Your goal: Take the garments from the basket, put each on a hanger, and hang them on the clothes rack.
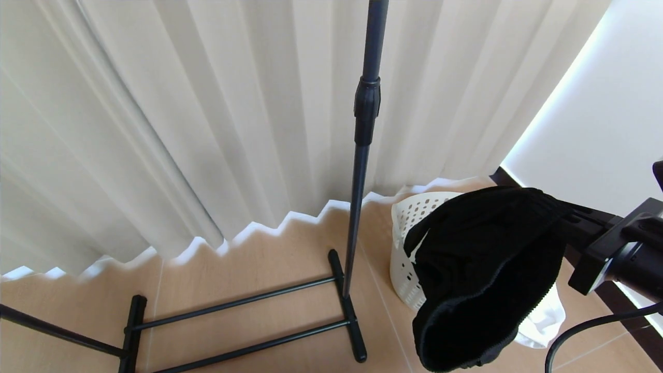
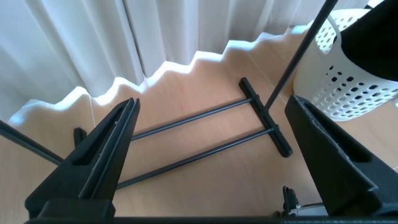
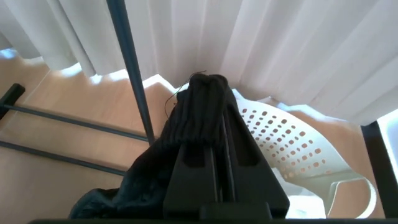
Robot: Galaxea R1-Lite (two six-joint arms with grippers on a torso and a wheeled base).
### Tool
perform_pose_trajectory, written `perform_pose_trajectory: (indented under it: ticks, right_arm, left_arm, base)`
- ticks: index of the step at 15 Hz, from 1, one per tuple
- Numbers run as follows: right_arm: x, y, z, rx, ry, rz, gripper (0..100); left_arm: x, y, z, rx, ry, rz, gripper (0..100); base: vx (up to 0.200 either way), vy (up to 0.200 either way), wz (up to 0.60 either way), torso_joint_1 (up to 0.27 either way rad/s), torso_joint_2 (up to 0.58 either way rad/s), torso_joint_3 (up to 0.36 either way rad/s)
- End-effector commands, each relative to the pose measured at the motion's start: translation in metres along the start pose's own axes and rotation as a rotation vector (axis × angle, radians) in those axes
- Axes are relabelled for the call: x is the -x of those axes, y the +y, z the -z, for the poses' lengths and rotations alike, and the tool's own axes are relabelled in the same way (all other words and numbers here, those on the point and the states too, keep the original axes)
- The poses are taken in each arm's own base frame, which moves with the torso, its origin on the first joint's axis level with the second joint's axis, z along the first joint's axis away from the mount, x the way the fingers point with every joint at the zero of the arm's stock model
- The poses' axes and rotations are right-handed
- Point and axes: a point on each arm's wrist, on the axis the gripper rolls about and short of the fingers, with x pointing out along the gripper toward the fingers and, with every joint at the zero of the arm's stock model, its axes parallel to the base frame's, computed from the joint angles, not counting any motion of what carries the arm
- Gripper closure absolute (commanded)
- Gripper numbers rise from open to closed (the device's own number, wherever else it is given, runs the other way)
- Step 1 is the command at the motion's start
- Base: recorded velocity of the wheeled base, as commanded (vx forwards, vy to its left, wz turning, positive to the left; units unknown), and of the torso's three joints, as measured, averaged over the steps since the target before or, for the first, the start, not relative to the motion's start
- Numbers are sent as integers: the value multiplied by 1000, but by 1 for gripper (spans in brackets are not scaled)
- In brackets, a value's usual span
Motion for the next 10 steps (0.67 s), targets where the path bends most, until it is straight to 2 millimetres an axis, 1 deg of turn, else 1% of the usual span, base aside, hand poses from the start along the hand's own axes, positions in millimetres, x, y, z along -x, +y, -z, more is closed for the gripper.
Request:
perform_pose_trajectory:
  ticks: [1, 2, 4, 10]
  right_arm:
    - [-2, -3, -2, -5, -5, 14, 100]
    - [-3, -6, -1, -6, -2, 32, 100]
    - [-2, -7, -1, -5, -2, 39, 100]
    - [-1, -7, -2, -5, -7, 40, 100]
  left_arm:
    - [0, 0, 0, 0, 1, 0, 0]
    - [0, 0, 0, 0, 1, 0, 0]
    - [0, 0, 0, 0, 1, 1, 0]
    - [0, 0, 0, 0, 1, 1, 0]
  base:
    - [0, 0, 0, 7, 2, 198]
    - [0, 0, 0, 7, -2, 203]
    - [0, 0, 0, 5, -198, -7]
    - [0, 0, 0, 27, -404, -172]
